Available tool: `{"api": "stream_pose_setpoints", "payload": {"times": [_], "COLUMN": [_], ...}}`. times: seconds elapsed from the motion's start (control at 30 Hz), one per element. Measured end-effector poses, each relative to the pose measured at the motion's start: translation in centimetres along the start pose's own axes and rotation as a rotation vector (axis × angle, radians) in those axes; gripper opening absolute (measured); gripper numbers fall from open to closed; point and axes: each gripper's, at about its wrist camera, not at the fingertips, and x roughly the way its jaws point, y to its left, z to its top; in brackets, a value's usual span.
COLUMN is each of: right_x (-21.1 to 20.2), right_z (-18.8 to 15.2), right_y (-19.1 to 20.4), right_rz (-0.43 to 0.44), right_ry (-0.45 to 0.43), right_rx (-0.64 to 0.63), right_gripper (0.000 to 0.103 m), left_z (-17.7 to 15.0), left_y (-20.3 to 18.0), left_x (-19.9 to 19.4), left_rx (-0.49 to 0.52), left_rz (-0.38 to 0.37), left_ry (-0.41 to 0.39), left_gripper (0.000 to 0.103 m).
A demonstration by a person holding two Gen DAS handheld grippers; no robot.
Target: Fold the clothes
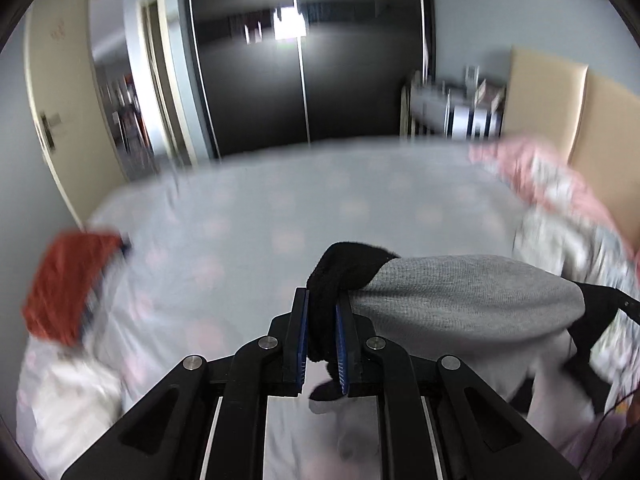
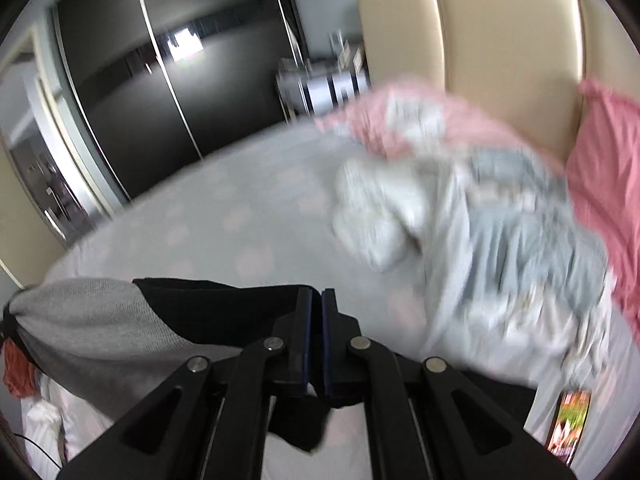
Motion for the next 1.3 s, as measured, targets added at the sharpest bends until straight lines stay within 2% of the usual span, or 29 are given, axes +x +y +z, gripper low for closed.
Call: {"api": "stream_pose_setpoints", "payload": {"times": [0.13,0.2,0.33,0.47,0.63,0.7,0.77,0.87,0.9,0.97,1.07,1.13,1.2,1.27,1.3], "right_x": [5.3,7.1,9.7,9.2,8.3,8.0,6.6,4.4,4.3,4.7,6.1,7.2,8.4,9.9,10.6], "right_z": [-4.3,-5.4,-6.8,-7.0,-7.3,-7.4,-7.0,-6.3,-6.5,-7.3,-8.1,-8.2,-8.3,-8.7,-8.9], "right_y": [-1.8,-2.1,-1.7,-1.5,-1.3,-1.3,-0.6,0.6,1.0,2.1,3.3,4.0,4.3,4.6,4.7], "right_rz": [-0.039,-0.046,-0.057,0.003,0.08,0.11,0.19,0.312,0.318,0.299,0.269,0.279,0.29,0.278,0.272], "right_ry": [0.186,0.281,0.438,0.433,0.421,0.416,0.341,0.223,0.216,0.233,0.276,0.295,0.324,0.377,0.403], "right_rx": [0.019,0.019,-0.021,-0.033,-0.046,-0.051,-0.073,-0.107,-0.125,-0.146,-0.181,-0.192,-0.191,-0.19,-0.19], "right_gripper": [0.004,0.004,0.005,0.007,0.011,0.016,0.021,0.028,0.028,0.028,0.028,0.028,0.029,0.04,0.04], "left_z": [-5.2,-7.3,-9.5,-10.7,-11.8,-11.5,-11.0,-10.0,-9.6,-9.2,-8.7,-8.5,-8.7,-8.9,-9.0], "left_y": [0.4,0.7,1.7,1.6,1.4,1.5,1.6,1.7,1.6,1.3,0.9,0.8,0.1,-1.2,-1.7], "left_x": [5.3,7.2,9.7,11.4,12.4,11.9,11.1,9.0,8.3,7.5,7.0,6.8,6.6,7.0,7.1], "left_rx": [0.021,0.017,-0.045,-0.05,-0.037,-0.044,-0.053,-0.068,-0.071,-0.069,-0.071,-0.086,-0.098,-0.087,-0.078], "left_rz": [-0.006,-0.016,-0.084,-0.1,-0.082,-0.078,-0.079,-0.112,-0.126,-0.145,-0.177,-0.203,-0.233,-0.247,-0.248], "left_ry": [0.193,0.276,0.452,0.569,0.647,0.623,0.579,0.465,0.422,0.369,0.312,0.28,0.268,0.278,0.285], "left_gripper": [0.013,0.013,0.014,0.016,0.02,0.025,0.027,0.03,0.035,0.044,0.045,0.045,0.045,0.045,0.045]}}
